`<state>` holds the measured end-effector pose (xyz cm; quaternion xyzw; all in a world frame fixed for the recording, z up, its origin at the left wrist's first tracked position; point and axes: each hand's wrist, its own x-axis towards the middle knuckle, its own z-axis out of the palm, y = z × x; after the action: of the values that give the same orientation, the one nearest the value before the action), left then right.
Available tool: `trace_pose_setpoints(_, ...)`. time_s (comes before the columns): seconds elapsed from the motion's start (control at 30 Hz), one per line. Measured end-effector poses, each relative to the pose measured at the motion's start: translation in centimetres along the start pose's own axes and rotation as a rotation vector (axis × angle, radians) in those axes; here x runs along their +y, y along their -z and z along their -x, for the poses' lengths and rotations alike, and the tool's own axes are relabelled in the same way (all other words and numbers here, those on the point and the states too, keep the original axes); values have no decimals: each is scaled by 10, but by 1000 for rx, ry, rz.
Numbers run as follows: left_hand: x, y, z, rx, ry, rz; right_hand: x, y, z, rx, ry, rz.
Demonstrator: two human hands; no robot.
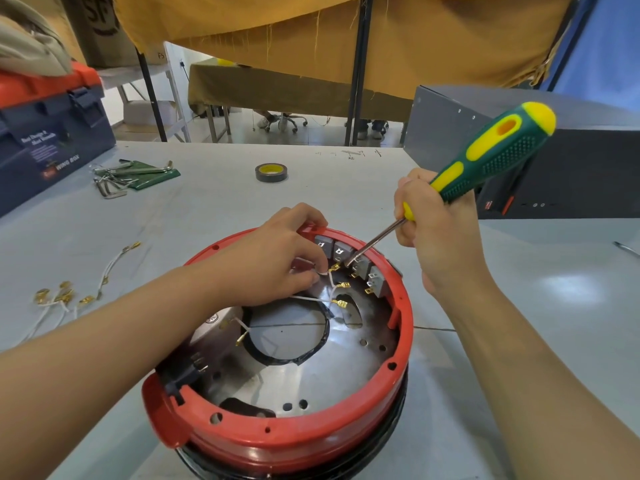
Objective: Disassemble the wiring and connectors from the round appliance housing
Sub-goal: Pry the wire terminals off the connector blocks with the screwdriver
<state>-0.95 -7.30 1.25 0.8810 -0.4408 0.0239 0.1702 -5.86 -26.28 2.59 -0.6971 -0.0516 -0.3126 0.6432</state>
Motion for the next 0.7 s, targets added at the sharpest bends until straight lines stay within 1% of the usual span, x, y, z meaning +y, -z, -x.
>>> trace_pose_setpoints(0.27, 1, 0, 0, -8, 5, -18, -2, -3, 4, -10, 56, 14)
trace_pose_setpoints(0.43, 1, 1, 1, -9, 9, -14, -5, -4, 9, -24, 121, 69)
trace_pose_setpoints(0.5, 1, 1, 1, -9, 8, -10, -4, -3, 8, -36, 109, 75)
trace_pose_setpoints(0.6, 1, 1, 1, -9, 5, -6, -2, -1, 5, -55, 64, 23)
trace_pose_setpoints(0.7, 1, 0, 1, 0, 2, 0, -1, 1, 2, -19, 6, -11)
